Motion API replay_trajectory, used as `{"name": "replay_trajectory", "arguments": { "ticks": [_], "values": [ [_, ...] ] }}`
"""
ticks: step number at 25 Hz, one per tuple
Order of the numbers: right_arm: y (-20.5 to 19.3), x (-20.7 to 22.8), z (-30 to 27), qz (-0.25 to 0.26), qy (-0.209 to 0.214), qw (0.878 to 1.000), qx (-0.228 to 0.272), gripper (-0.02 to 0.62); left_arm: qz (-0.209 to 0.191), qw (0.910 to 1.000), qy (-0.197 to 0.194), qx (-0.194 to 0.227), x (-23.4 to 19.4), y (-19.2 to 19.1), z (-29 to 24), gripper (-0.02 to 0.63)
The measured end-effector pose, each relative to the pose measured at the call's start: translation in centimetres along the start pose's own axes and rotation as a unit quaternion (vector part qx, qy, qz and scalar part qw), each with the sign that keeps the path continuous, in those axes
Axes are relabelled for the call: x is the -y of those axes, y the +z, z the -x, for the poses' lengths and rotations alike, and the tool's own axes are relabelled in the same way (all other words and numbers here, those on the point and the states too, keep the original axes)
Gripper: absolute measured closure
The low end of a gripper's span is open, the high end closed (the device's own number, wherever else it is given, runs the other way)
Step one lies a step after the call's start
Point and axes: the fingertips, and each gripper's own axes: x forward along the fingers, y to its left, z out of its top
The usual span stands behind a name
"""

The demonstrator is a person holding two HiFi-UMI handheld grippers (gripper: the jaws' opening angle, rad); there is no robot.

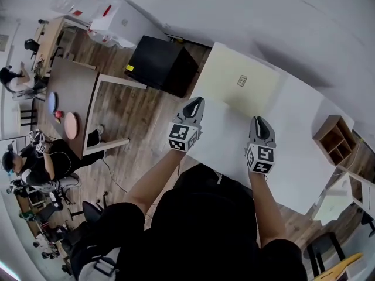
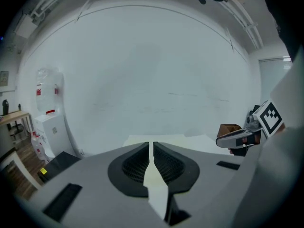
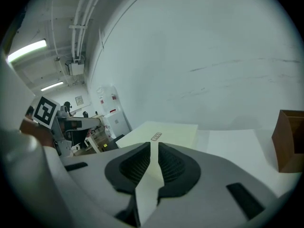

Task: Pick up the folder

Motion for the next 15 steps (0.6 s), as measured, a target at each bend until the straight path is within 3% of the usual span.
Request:
{"name": "replay_trajectory", "arguments": {
  "ticks": [3, 7, 10, 15],
  "values": [
    [-0.5, 0.9, -1.1, -0.008, -0.012, 1.0, -0.009, 0.553, 0.003, 0.9999, 0.0, -0.014, -1.5, -0.8, -2.1, 0.588],
    [-2.1, 2.3, -2.5, -0.031, -0.029, 0.999, -0.032, 0.459, 0.003, 0.9993, -0.013, -0.036, -3.1, -2.2, -4.6, 0.529],
    [-2.7, 3.4, -3.6, -0.049, -0.038, 0.997, -0.038, 0.451, 0.022, 0.9985, 0.005, -0.05, -5.4, -3.3, -6.4, 0.501],
    [-4.0, 4.5, -5.5, -0.09, -0.052, 0.993, -0.05, 0.374, 0.062, 0.9928, 0.012, -0.101, -8.5, -6.8, -9.1, 0.42]
  ]
}}
